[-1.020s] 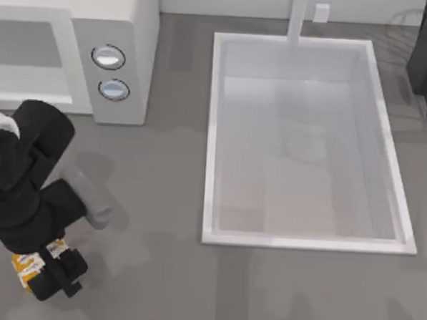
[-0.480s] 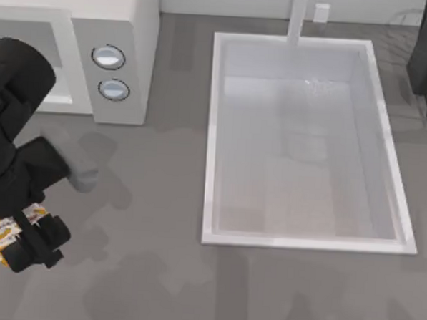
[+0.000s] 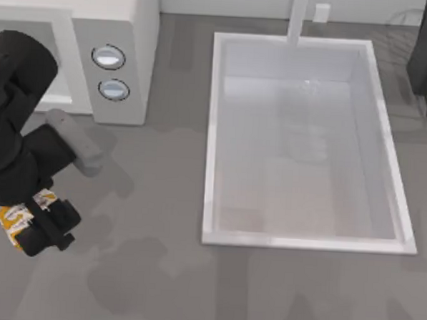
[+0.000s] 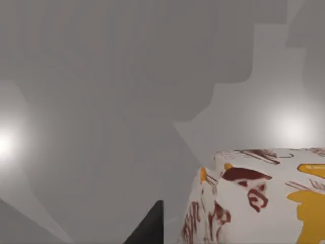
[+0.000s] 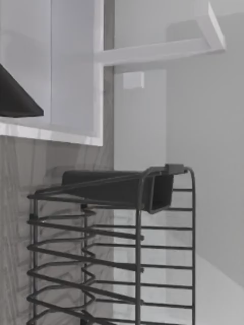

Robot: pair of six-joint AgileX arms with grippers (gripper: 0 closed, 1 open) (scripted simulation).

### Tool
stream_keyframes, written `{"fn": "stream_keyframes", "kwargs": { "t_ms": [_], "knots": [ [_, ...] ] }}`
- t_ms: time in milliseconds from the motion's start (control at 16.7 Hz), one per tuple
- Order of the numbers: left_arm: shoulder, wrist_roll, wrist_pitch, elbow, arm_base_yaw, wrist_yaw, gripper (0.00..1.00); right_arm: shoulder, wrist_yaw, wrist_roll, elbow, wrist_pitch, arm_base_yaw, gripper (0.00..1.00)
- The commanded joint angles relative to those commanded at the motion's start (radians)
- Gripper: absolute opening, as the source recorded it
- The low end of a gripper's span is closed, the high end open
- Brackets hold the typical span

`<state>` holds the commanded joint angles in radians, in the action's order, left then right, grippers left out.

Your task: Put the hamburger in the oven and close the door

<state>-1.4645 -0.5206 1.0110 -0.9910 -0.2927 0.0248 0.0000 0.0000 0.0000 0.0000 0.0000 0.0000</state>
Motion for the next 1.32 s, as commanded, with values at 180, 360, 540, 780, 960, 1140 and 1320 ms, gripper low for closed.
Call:
{"fn": "stream_keyframes", "kwargs": {
  "t_ms": [180, 360, 540, 780, 960, 1140, 1320],
  "knots": [
    [-0.079, 0.039, -0.182, -0.005, 0.039, 0.016, 0.00, 0.000, 0.000, 0.000, 0.000, 0.000, 0.000, 1.00],
    [-0.184, 0.097, -0.453, -0.001, 0.096, 0.036, 0.00, 0.000, 0.000, 0.000, 0.000, 0.000, 0.000, 1.00],
    [-0.298, 0.167, -0.783, 0.016, 0.164, 0.058, 0.00, 0.000, 0.000, 0.000, 0.000, 0.000, 0.000, 1.00],
    [-0.438, 0.267, -1.241, 0.057, 0.260, 0.086, 0.00, 0.000, 0.000, 0.000, 0.000, 0.000, 0.000, 1.00],
    [-0.526, 0.339, -1.538, 0.094, 0.327, 0.106, 0.00, 0.000, 0.000, 0.000, 0.000, 0.000, 0.000, 1.00],
    [-0.591, 0.401, -1.749, 0.125, 0.382, 0.122, 0.00, 0.000, 0.000, 0.000, 0.000, 0.000, 0.000, 1.00],
    [-0.621, 0.442, -1.866, 0.136, 0.417, 0.134, 0.00, 0.000, 0.000, 0.000, 0.000, 0.000, 0.000, 1.00]
  ]
}}
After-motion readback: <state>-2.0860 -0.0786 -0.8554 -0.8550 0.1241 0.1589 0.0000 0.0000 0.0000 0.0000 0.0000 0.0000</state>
